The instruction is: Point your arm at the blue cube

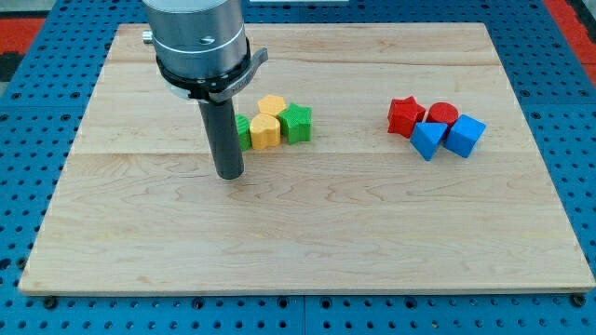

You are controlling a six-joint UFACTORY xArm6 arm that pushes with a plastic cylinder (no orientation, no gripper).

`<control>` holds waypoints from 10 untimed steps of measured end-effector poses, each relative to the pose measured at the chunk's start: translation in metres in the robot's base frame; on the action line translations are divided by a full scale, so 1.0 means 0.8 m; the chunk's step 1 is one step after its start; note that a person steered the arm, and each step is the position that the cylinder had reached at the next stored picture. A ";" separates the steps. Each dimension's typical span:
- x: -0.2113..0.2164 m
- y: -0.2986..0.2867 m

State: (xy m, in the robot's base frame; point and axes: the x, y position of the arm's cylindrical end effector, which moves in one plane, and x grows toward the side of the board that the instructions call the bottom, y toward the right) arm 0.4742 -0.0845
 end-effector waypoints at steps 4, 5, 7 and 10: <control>0.042 0.011; 0.067 0.063; 0.095 0.345; 0.053 0.415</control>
State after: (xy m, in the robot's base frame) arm 0.5164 0.2478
